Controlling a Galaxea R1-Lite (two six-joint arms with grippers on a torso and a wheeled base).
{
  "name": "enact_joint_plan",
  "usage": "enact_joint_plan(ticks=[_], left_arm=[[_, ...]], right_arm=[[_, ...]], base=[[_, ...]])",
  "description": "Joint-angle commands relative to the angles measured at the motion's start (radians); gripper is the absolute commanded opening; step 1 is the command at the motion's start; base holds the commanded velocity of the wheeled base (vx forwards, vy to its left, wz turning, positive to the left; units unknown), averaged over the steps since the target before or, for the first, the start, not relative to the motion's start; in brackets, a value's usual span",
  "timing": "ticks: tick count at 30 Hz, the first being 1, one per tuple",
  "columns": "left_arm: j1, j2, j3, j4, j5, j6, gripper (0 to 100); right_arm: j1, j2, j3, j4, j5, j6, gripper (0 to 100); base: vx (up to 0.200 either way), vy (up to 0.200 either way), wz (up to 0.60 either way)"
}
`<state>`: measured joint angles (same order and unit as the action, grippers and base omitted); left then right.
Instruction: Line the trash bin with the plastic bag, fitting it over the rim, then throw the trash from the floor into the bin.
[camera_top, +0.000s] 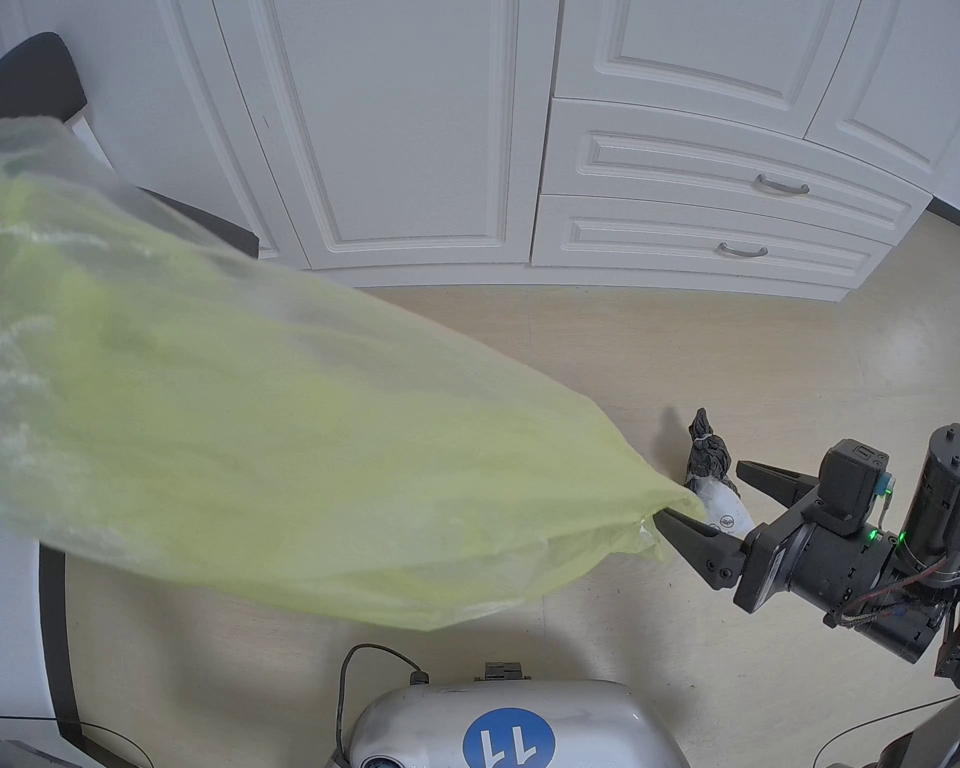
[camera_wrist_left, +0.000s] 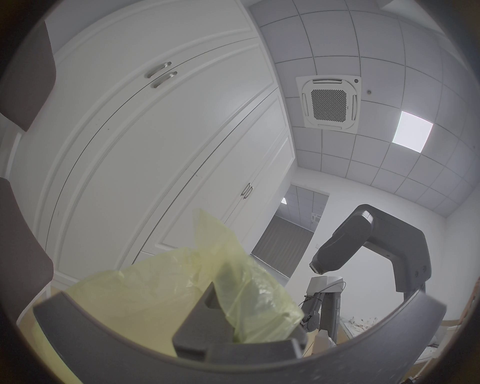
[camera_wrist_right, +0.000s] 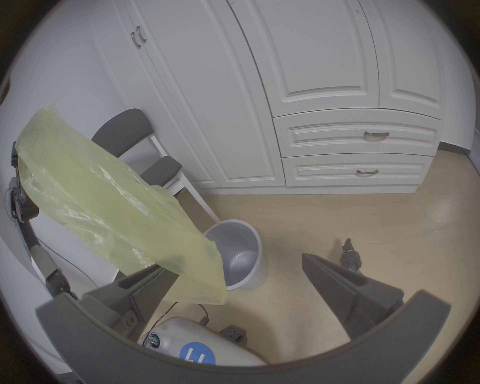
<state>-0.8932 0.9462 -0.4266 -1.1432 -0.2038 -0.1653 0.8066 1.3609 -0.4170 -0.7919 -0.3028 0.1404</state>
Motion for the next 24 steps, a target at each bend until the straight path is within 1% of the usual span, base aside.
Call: enact_joint_plan(ticks=[1, 6, 9, 14, 18, 20, 24], left_arm=[[-0.001, -0.003, 0.002, -0.013, 0.000, -0.003, 0], [-0.007, -0.003, -0.001, -0.015, -0.005, -0.036, 0], [-0.018, -0.001, -0.001, -0.015, -0.006, -0.049, 0], [-0.021, 0.002, -0.001, -0.015, -0.006, -0.049, 0], [-0.023, 0.000, -0.003, -0.018, -0.008, -0.049, 0], [-0.026, 0.002, -0.001, -0.041, -0.006, -0.051, 0], [-0.029, 0.002, -0.001, -0.079, -0.008, -0.069, 0]], right_arm=[[0.000, 0.015, 0.001, -0.003, 0.021, 0.004, 100], [0.016, 0.061, -0.008, -0.027, 0.028, 0.033, 100], [0.056, 0.099, -0.005, -0.105, 0.027, 0.071, 100], [0.126, 0.147, 0.003, -0.225, 0.016, 0.100, 100], [0.129, 0.192, 0.012, -0.328, 0.016, 0.111, 100], [0.129, 0.224, 0.026, -0.395, 0.021, 0.130, 100], [0.129, 0.273, 0.050, -0.492, 0.028, 0.131, 100]], base=[[0.000, 0.000, 0.00], [0.000, 0.000, 0.00], [0.000, 0.000, 0.00], [0.000, 0.000, 0.00], [0.000, 0.000, 0.00], [0.000, 0.000, 0.00], [0.000, 0.000, 0.00]])
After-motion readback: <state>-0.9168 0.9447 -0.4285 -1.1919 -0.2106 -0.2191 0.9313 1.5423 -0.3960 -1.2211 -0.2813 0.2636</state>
